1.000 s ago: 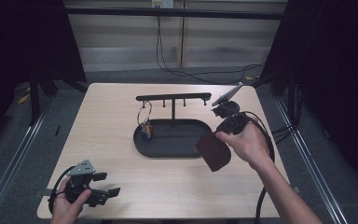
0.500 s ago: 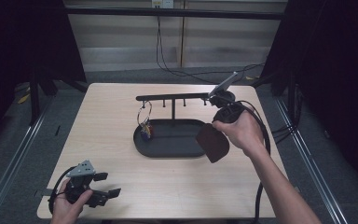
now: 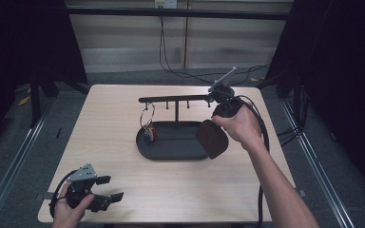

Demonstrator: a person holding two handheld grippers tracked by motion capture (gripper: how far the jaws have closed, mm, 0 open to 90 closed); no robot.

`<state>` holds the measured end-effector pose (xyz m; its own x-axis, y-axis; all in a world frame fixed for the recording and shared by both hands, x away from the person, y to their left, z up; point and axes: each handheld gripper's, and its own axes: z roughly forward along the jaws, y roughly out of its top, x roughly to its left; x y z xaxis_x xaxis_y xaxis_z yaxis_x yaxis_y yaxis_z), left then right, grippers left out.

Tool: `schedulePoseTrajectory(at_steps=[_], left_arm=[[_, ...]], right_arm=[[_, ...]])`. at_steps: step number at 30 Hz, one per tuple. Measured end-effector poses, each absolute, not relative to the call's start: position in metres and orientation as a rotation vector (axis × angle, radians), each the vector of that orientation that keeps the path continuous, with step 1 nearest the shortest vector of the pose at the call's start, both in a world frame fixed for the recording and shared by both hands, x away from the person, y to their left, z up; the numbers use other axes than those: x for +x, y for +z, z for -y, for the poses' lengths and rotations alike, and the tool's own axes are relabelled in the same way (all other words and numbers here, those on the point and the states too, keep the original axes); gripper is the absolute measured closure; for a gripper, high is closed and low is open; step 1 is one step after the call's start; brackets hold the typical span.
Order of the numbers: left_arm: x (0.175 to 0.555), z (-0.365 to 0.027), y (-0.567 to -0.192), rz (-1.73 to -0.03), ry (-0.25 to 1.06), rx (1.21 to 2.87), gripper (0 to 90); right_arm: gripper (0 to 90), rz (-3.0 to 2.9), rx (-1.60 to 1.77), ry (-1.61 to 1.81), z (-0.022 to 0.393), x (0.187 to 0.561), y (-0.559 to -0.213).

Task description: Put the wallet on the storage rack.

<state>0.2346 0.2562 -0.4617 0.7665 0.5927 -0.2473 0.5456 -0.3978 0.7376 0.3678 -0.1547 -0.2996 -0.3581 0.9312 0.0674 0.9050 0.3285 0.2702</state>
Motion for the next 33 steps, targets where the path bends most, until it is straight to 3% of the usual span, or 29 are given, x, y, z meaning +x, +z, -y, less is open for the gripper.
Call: schedulePoseTrajectory(at_steps=[33], left_arm=[[0.235, -0.257, -0.462, -0.863, 0.056, 2.070, 16.1]], right_arm=[[83.3, -2.322, 1.929, 0.625, 0.170, 0.399, -0.318]])
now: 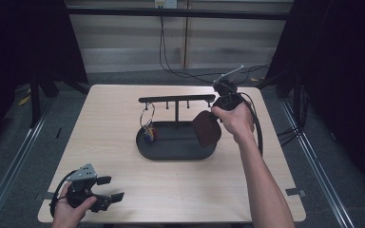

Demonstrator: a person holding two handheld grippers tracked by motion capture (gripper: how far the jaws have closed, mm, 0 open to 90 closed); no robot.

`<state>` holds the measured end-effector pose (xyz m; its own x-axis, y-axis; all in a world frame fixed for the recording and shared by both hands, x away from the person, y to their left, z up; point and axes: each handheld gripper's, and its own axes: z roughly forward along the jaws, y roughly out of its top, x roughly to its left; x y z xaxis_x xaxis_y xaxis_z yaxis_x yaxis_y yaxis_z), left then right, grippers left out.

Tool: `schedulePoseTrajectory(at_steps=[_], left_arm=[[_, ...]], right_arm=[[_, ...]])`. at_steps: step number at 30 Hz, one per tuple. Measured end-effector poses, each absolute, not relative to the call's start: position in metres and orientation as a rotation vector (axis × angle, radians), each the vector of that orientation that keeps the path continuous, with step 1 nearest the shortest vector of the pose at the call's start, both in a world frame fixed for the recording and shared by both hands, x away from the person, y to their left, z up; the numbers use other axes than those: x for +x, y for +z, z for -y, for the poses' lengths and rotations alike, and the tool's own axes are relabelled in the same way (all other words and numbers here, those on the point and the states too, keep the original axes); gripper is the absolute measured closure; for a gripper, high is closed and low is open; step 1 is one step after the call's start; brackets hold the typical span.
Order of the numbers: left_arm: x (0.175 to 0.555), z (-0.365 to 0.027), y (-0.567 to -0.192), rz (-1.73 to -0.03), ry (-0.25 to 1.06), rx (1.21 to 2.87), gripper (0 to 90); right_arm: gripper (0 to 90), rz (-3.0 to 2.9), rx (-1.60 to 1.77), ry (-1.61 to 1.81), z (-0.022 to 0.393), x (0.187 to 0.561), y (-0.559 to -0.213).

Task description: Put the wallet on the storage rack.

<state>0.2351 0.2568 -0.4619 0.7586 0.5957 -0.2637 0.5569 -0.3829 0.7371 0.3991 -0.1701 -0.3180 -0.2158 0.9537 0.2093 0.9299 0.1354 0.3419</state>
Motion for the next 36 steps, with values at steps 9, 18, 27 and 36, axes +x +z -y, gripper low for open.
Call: schedulePoseTrajectory(at_steps=[9, 18, 27, 36], left_arm=[[0.236, -0.258, -0.462, -0.879, 0.056, 2.059, 16.1], [0.237, -0.257, -0.463, -0.877, 0.068, 2.073, 16.1], [0.237, -0.257, -0.463, -0.875, 0.062, 2.072, 16.1], [0.237, -0.258, -0.463, -0.876, 0.058, 2.074, 16.1]], right_arm=[[83.4, -2.281, 2.021, 0.729, 0.179, 0.403, -0.332], [83.7, -2.263, 2.061, 0.797, 0.183, 0.403, -0.357], [84.0, -2.170, 2.073, 0.910, 0.186, 0.405, -0.372], [84.1, -2.147, 2.107, 0.948, 0.190, 0.409, -0.403]])
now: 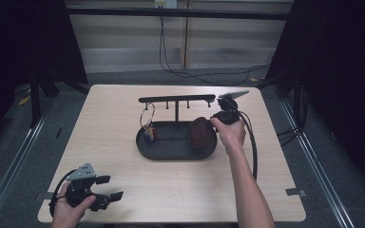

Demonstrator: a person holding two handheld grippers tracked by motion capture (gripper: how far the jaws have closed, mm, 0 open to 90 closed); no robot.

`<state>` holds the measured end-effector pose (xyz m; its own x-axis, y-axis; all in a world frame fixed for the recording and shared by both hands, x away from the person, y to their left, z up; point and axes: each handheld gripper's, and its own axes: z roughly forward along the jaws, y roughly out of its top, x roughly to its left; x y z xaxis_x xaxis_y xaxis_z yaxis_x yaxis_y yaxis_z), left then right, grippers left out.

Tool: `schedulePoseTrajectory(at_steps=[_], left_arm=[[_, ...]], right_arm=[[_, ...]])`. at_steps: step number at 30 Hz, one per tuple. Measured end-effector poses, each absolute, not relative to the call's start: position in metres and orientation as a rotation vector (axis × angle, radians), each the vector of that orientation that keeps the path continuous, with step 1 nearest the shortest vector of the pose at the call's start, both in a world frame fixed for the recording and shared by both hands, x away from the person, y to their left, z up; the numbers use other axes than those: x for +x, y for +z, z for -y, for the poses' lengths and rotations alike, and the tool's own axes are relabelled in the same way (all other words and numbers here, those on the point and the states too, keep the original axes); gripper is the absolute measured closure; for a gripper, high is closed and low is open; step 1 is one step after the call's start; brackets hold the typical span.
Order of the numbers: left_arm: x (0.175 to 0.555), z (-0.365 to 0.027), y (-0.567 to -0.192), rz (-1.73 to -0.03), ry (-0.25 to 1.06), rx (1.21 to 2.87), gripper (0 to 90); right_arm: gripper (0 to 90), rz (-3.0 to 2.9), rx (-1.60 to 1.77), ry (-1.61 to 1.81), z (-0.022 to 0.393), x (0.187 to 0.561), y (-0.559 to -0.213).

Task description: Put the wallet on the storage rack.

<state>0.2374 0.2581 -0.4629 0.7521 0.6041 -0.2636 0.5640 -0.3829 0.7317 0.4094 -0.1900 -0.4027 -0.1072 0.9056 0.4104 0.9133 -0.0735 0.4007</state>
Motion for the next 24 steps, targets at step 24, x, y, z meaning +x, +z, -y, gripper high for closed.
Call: schedulePoseTrajectory(at_steps=[24], left_arm=[[0.241, -0.258, -0.464, -0.891, 0.045, 2.080, 16.1]], right_arm=[[68.8, 2.147, -2.096, -1.060, 0.199, 0.411, -0.425]])
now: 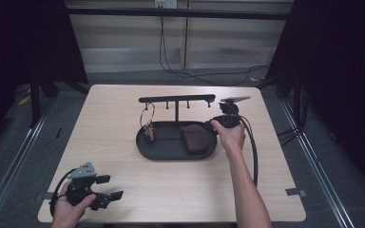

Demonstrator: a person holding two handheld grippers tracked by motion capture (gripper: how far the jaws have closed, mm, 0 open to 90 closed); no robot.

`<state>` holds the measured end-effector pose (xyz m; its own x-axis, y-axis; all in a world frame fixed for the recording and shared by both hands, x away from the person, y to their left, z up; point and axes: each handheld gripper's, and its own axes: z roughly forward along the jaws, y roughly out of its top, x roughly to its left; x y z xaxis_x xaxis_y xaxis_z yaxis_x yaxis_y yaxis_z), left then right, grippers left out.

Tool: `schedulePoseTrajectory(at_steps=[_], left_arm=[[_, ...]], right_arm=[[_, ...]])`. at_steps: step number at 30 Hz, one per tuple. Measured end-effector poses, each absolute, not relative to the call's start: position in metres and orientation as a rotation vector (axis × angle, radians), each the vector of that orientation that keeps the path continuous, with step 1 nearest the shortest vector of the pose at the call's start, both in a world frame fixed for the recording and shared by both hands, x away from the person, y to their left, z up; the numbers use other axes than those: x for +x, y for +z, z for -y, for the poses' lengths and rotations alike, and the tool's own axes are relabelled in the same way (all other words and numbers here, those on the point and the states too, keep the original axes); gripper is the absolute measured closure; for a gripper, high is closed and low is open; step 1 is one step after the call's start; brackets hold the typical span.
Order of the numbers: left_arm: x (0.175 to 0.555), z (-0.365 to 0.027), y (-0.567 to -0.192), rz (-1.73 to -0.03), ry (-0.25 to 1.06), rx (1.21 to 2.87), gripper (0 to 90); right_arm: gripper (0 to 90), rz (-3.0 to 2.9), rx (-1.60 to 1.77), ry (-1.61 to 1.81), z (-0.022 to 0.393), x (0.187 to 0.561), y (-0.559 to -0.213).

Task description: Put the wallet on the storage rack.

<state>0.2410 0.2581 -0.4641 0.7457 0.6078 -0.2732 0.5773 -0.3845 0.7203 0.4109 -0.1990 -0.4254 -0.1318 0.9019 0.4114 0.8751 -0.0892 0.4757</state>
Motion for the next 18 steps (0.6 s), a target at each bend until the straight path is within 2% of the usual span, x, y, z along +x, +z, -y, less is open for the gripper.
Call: schedulePoseTrajectory(at_steps=[10, 13, 18], left_arm=[[0.242, -0.256, -0.465, -0.902, 0.040, 2.083, 16.1], [0.243, -0.257, -0.465, -0.900, 0.038, 2.085, 16.1], [0.243, -0.257, -0.465, -0.916, 0.030, 2.073, 16.3]], right_arm=[[40.8, -2.127, 1.982, 1.045, 0.206, 0.401, -0.411], [35.3, -2.110, 2.003, 1.044, 0.207, 0.398, -0.410], [33.7, -2.159, 1.929, 1.090, 0.204, 0.387, -0.405]])
